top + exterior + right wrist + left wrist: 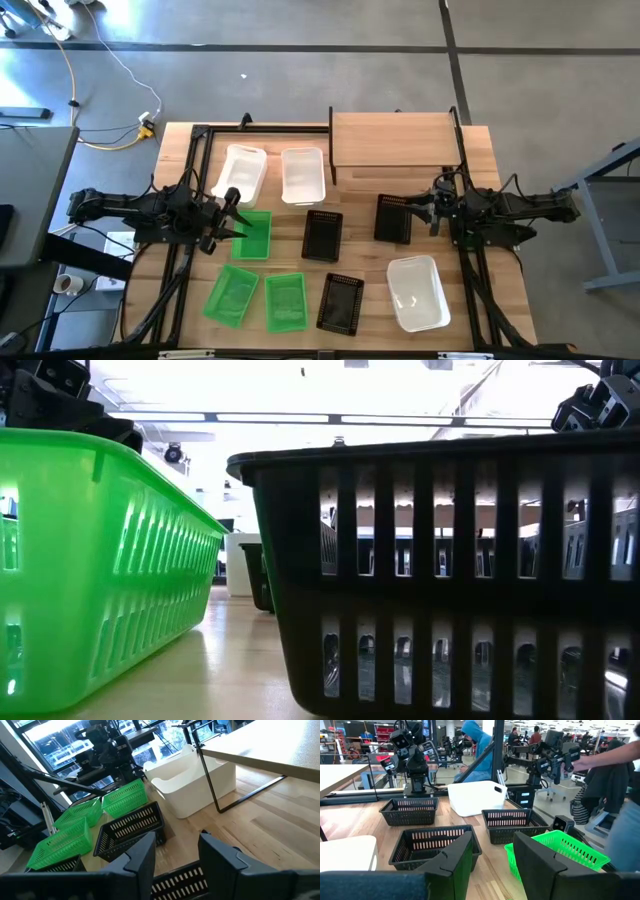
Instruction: Stack baskets on shelf by color
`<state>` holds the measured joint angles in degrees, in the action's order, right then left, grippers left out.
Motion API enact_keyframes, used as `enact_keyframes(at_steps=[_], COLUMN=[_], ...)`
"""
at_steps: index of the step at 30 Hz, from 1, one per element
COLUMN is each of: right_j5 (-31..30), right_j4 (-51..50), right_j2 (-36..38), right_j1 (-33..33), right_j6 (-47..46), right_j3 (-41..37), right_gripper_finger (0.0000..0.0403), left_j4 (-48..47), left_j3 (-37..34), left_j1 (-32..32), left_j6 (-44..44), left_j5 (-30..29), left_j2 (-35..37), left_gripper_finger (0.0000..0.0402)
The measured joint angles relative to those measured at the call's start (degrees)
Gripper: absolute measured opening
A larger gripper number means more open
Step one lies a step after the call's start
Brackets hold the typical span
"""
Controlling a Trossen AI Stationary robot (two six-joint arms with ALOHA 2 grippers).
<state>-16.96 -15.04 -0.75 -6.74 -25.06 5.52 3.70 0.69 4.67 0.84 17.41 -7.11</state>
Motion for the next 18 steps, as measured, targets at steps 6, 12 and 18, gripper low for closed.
enact_keyframes(at_steps=[6, 12, 18], right_j5=[-0.01, -0.01, 0.70], right_j4=[0.01, 0.01, 0.03], right_j2=[0.01, 0.00, 0.00], right_j1=[0.00, 0.00, 0.00], right_j6=[0.00, 0.00, -5.07], right_j3=[0.00, 0.00, -0.01], right_gripper_finger=[0.0133, 0.0133, 0.0133], left_j4=[-0.02, -0.01, -0.02], left_j3=[0.00, 0.00, 0.00], left_j1=[0.00, 0.02, 0.02], left_j6=[0.00, 0.00, 0.00], left_j5=[0.00, 0.00, 0.00], left_j2=[0.02, 0.00, 0.00], left_gripper_finger=[0.0133, 0.0133, 0.0133])
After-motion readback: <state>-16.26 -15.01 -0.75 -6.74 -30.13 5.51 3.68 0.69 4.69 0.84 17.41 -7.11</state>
